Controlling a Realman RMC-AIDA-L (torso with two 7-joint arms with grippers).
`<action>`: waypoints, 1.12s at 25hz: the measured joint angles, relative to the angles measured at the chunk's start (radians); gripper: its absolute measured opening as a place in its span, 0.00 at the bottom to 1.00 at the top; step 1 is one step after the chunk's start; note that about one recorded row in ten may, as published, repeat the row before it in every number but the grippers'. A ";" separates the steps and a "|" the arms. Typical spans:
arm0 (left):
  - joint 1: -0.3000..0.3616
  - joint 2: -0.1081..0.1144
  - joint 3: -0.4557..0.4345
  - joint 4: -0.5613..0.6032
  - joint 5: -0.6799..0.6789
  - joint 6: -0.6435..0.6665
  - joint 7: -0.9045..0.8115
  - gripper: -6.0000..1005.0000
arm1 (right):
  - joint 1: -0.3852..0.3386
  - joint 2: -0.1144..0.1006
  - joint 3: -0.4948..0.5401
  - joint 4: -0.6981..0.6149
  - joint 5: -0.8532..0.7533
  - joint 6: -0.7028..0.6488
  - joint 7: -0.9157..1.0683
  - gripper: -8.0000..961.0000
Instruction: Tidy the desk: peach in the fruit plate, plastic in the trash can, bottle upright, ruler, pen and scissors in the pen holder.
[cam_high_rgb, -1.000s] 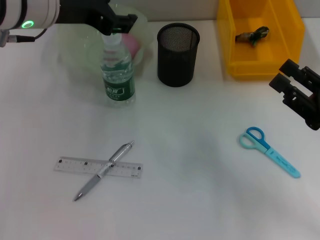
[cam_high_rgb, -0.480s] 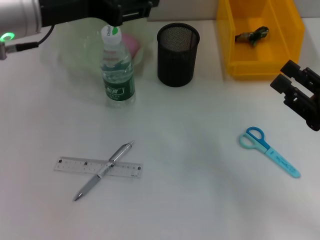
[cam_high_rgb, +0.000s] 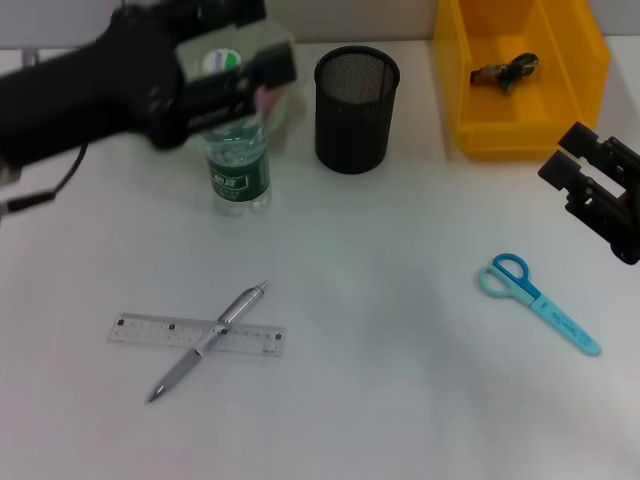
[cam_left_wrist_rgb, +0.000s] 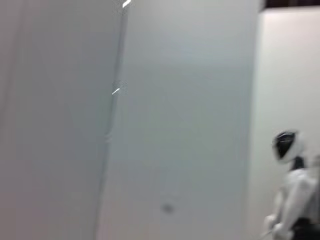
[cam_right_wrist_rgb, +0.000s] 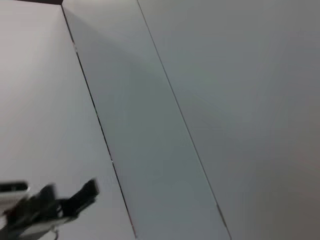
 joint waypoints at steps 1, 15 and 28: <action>0.000 0.000 0.000 0.000 0.000 0.000 0.000 0.67 | 0.000 -0.002 -0.002 -0.001 -0.001 -0.001 0.003 0.62; -0.011 -0.006 -0.035 -0.186 0.373 0.135 0.195 0.67 | 0.011 -0.073 0.003 -0.136 -0.317 -0.189 0.072 0.62; -0.024 -0.006 -0.043 -0.249 0.374 0.109 0.227 0.66 | -0.054 -0.027 0.033 -0.174 -0.439 -0.215 -0.045 0.62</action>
